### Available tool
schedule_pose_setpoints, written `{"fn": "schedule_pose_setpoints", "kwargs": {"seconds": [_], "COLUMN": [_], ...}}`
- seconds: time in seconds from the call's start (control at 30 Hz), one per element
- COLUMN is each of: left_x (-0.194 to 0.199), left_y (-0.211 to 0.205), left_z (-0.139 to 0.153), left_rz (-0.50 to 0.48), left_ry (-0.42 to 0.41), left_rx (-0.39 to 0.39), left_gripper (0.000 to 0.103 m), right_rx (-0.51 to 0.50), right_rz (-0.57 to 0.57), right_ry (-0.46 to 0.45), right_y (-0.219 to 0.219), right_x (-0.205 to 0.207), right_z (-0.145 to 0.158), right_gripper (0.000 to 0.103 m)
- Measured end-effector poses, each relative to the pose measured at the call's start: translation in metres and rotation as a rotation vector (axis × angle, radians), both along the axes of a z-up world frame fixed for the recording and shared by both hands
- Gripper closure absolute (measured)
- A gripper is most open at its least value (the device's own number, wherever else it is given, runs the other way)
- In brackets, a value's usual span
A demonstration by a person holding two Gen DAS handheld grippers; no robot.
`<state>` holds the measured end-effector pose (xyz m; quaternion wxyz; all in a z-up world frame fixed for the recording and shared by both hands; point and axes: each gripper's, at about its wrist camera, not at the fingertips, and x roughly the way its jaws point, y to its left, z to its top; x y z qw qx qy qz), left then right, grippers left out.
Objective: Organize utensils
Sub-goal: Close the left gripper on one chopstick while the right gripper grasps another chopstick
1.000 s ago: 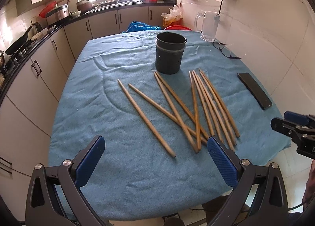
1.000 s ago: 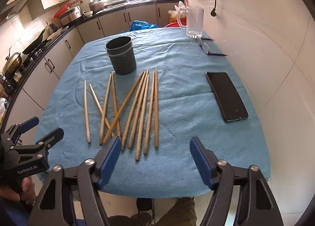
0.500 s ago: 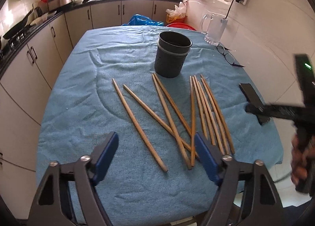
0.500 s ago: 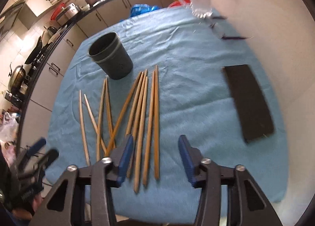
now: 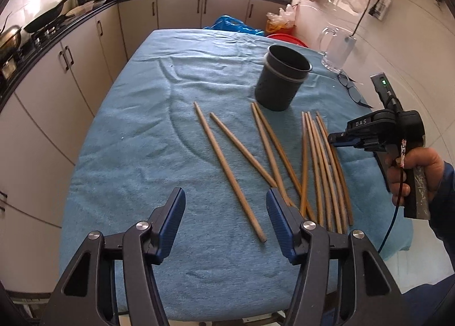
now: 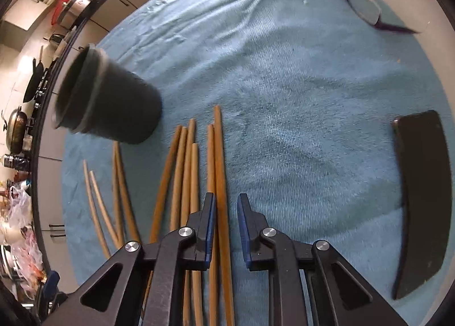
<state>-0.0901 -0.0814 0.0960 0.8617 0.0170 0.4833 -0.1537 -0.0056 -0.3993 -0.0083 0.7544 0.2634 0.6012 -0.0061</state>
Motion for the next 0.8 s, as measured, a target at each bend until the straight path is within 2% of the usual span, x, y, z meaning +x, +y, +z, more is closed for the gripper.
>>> {"fn": "schedule_pose_setpoints", "kwargs": {"seconds": [0.27,0.4,0.57,0.67,0.73,0.77,0.8], "left_x": [0.015,0.034,0.060,0.076,0.084,0.087,0.090], "left_y": [-0.020,-0.049,-0.096,-0.121,-0.134,-0.139,-0.145], "left_z": [-0.005,-0.013,-0.033,-0.047,-0.056,-0.058,-0.062], "left_rz": [-0.060,-0.121,-0.204,-0.232,-0.253,-0.259,-0.274], "left_ry": [0.055,0.095,0.151,0.168,0.191,0.188,0.191], "left_rx": [-0.002,-0.014,0.003,0.056,0.066,0.083,0.102], "left_gripper": [0.045,0.045,0.045,0.045,0.049,0.057,0.058], "right_rx": [-0.046,-0.076,-0.065,-0.049,-0.041,-0.036,-0.032], "right_rz": [0.019,0.016,0.012,0.006,0.005,0.004,0.005], "right_ry": [0.017,0.035,0.038,0.039,0.038,0.038,0.037], "right_y": [-0.005,-0.020,-0.030,-0.033,-0.035,-0.037,-0.037], "right_x": [0.006,-0.002,-0.007,-0.008,-0.009,-0.010,-0.010], "right_z": [0.002,0.003,0.002,0.002,0.001,0.001,0.001], "right_gripper": [0.092,0.092,0.092,0.092,0.092,0.091,0.091]}}
